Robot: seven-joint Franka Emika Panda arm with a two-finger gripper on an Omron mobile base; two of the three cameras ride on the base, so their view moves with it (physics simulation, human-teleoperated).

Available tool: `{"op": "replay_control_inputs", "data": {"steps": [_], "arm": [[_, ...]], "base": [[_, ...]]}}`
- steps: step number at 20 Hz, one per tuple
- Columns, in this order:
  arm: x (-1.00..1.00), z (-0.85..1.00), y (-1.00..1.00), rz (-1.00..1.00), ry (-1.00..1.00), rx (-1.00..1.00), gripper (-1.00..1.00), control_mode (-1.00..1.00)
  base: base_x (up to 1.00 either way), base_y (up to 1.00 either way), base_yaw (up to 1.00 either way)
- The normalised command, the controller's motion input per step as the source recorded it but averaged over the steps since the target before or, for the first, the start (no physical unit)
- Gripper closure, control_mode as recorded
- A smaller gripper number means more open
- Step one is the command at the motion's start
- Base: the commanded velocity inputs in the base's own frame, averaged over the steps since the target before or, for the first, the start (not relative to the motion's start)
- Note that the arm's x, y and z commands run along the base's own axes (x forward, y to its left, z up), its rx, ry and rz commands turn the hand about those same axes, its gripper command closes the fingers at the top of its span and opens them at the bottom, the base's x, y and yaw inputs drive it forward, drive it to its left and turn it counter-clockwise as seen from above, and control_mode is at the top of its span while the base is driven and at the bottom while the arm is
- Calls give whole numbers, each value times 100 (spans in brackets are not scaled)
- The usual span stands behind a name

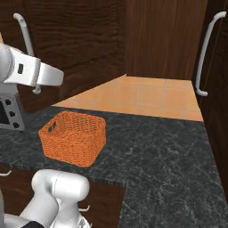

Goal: Open the cabinet, pick up the bread from the cabinet and place it in the basket. Then move the basket to the dining counter.

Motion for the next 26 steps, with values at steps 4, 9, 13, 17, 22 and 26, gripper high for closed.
{"op": "replay_control_inputs", "data": {"steps": [4,9,13,17,22,26], "arm": [[-100,57,-57,-6,-20,6,100,-100],[-100,62,5,-13,-28,22,100,-100],[-100,21,76,-18,-27,14,100,-100],[-71,0,100,-30,-21,1,100,-100],[3,-20,100,-38,-18,16,100,-100],[71,-30,68,-30,-4,27,100,-100]], "base": [[0,0,0],[0,0,0],[0,0,0],[0,0,0],[0,0,0],[0,0,0]]}}
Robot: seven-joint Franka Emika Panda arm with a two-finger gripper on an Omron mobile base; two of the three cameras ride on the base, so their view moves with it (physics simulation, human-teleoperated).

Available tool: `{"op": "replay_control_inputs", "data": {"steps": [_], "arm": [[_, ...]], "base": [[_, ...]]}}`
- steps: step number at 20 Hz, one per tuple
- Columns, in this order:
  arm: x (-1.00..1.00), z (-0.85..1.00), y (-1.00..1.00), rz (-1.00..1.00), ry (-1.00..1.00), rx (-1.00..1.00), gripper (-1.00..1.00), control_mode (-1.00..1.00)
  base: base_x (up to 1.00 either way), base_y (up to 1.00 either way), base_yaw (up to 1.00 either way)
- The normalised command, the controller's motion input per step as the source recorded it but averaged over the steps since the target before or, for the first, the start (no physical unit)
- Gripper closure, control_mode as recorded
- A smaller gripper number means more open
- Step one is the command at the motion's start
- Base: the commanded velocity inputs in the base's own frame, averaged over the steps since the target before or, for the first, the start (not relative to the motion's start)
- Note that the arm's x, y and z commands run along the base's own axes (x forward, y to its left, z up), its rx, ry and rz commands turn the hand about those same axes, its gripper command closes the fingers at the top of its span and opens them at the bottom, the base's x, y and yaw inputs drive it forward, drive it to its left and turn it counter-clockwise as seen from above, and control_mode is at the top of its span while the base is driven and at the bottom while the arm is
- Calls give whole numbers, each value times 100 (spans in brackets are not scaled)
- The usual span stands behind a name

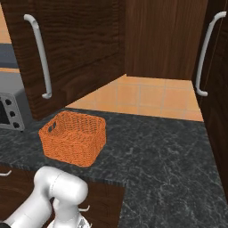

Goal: Open the cabinet, pick up the bread from the cabinet and place it in the basket. Then move the basket to the dining counter.

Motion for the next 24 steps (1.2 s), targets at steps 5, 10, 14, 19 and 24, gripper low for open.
{"op": "replay_control_inputs", "data": {"steps": [5,10,14,19,24], "arm": [[100,-28,16,0,0,10,100,-100],[100,-25,-18,0,0,5,100,-100],[88,-21,-3,-4,-4,0,100,-100],[84,-15,2,-36,0,-7,100,-100],[56,-3,-27,-45,0,-5,100,-100]], "base": [[0,0,0],[0,0,0],[0,0,0],[0,0,0],[0,0,0]]}}
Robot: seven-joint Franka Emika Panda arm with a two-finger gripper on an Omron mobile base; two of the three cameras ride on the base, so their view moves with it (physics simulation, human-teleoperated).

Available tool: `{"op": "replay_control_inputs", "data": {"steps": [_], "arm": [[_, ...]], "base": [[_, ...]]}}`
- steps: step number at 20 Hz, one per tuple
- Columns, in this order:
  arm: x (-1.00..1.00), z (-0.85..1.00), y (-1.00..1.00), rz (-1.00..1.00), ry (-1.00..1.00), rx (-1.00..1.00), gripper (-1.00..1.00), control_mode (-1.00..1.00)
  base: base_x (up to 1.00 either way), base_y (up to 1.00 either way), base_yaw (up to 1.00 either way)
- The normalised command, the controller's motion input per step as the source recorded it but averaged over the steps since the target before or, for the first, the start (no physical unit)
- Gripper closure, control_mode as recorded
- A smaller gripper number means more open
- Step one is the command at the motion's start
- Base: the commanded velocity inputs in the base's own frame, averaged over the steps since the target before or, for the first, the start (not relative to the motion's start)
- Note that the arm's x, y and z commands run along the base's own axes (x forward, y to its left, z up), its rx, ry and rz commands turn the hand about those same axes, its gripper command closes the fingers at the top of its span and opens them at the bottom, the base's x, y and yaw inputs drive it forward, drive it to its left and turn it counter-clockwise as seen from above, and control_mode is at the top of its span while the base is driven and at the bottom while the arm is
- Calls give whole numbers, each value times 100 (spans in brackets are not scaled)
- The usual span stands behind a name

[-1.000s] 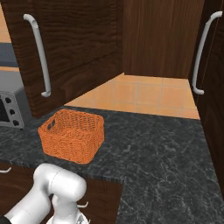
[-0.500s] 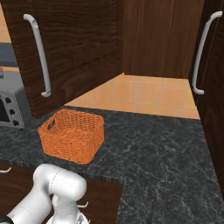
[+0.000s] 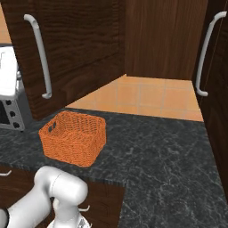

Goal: Open the cabinet, pick up the bread from the cabinet and place it in the basket. Then move the basket to the dining counter.

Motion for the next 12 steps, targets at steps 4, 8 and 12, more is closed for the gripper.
{"op": "replay_control_inputs", "data": {"steps": [4,8,12], "arm": [[27,0,-86,-34,0,0,100,-100],[5,0,-100,-24,0,0,100,-100],[-1,0,-100,-18,0,2,100,-100]], "base": [[0,0,0],[0,0,0],[0,0,0]]}}
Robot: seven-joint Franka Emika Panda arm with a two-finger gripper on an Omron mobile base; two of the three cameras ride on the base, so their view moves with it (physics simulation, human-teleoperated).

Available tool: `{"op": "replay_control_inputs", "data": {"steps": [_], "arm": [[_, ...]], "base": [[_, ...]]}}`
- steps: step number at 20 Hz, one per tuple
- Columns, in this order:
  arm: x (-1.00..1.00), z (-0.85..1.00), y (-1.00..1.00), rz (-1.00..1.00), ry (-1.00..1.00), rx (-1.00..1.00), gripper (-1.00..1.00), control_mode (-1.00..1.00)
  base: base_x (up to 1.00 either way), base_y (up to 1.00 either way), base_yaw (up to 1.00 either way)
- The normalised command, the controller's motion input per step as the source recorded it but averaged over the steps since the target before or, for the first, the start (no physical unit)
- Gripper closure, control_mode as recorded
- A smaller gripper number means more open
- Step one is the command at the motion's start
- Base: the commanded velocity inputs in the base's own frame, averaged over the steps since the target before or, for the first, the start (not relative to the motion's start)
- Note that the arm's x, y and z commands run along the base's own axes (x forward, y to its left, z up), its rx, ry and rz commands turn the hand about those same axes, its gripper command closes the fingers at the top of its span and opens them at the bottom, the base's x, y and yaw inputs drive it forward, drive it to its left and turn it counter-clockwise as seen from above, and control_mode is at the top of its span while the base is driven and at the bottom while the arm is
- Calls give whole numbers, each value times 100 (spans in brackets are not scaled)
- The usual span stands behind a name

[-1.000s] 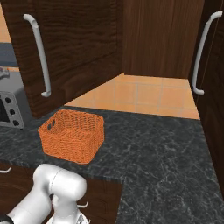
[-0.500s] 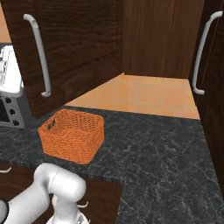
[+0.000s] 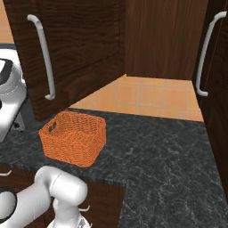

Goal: Open the cabinet, pick up the bread from the cabinet and place it in the basket. Then move the basket to the dining counter.

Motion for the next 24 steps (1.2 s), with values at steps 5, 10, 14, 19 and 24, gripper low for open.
{"op": "replay_control_inputs", "data": {"steps": [5,10,14,19,24], "arm": [[-15,0,-100,-8,-2,7,100,-100],[5,0,-100,-2,0,13,100,-100],[12,0,-64,0,2,13,100,-100],[-47,8,55,2,-4,-3,100,-100],[-49,72,59,40,20,-23,100,-100]], "base": [[0,0,0],[0,0,0],[0,0,0],[0,0,0],[0,0,0]]}}
